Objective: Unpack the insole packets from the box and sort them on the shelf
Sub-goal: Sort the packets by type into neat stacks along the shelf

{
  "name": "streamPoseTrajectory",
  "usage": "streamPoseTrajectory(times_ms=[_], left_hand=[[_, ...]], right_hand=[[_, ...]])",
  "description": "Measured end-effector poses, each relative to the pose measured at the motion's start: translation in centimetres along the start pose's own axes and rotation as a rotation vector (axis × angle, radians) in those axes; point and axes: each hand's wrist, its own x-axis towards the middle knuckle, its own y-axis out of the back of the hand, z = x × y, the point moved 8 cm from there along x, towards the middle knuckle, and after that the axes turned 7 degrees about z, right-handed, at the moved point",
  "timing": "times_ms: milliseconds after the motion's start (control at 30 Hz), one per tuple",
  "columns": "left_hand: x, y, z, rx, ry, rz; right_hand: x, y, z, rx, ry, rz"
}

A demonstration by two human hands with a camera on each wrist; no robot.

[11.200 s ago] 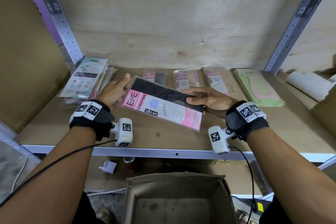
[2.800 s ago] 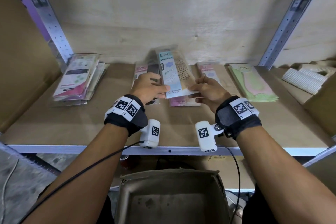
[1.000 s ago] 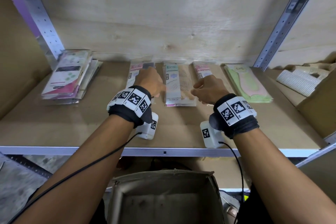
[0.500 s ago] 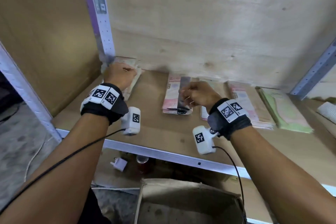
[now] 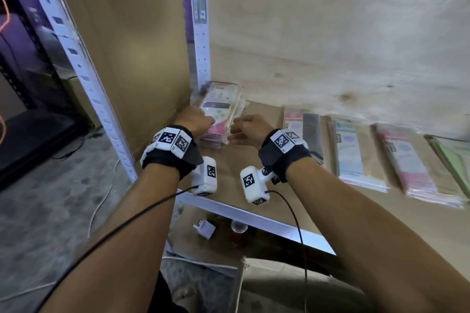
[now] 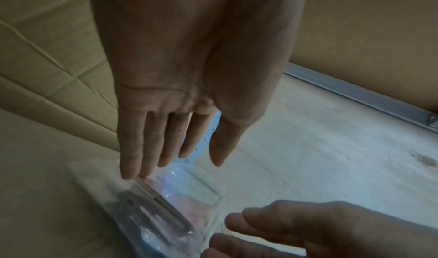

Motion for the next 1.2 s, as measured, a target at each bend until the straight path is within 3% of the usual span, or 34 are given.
streamPoseTrajectory(times_ms=[333, 433, 533, 600, 867, 1033, 1200], left_hand=[[-0.3, -0.3, -0.4, -0.027, 0.016, -0.045], [-0.6, -0.5, -0.2, -0.079, 0.022, -0.038], [-0.9, -1.5, -0.3, -0.212, 0.062, -0.112], [-1.0, -1.2, -0.1, -0.135, 0.030, -0.087], [-3.3, -0.6, 5.8, 0.328, -0.329, 0.062], [-5.0, -1.2, 9.5, 0.227, -0.477, 0.113], [-8.2, 0.6, 14.1, -0.027, -0.699, 0.405]], right_hand=[[0.5, -0.2, 1.1, -0.022, 0.004, -0.007], [0.4, 0.6, 1.1, -0.118, 0.046, 0.020], [-0.1, 2.1, 1.3, -0.144, 0.054, 0.049], [-0.6, 3.1, 1.1, -0.116, 0.057, 0.029], [-4.0, 9.4, -0.7, 0.342, 0.009, 0.028], [-6.1, 13.9, -1.5, 0.496, -0.004, 0.055], [-7.6, 17.6, -2.0, 0.592, -0.019, 0.055]])
